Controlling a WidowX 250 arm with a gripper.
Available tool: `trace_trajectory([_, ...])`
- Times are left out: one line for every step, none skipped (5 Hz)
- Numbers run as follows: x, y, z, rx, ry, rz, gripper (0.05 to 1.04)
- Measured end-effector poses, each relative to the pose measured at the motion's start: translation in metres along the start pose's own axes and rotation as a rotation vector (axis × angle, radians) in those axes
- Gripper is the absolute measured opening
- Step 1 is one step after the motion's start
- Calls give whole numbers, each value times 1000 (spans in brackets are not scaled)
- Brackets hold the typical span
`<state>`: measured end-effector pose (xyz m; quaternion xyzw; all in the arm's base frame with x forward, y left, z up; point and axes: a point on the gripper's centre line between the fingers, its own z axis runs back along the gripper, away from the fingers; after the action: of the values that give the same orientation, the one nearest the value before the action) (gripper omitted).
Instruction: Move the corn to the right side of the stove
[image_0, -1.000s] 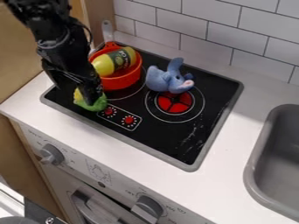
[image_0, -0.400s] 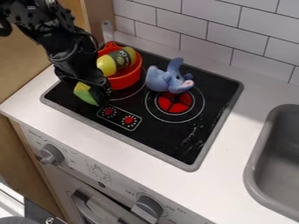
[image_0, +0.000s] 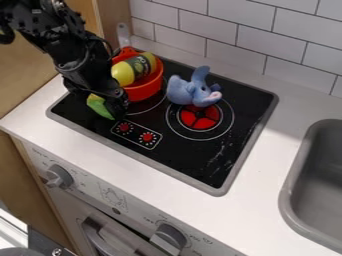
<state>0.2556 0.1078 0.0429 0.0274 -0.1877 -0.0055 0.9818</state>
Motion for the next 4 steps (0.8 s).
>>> trace_trajectory([0,-4,2,-13,29,21,912])
trace_trajectory([-6,-8,7,-40,121,31,912])
trace_trajectory([-3,-8,22,-39,190,39,912])
trace_trajectory([-3,-8,32,-35,241,40,911])
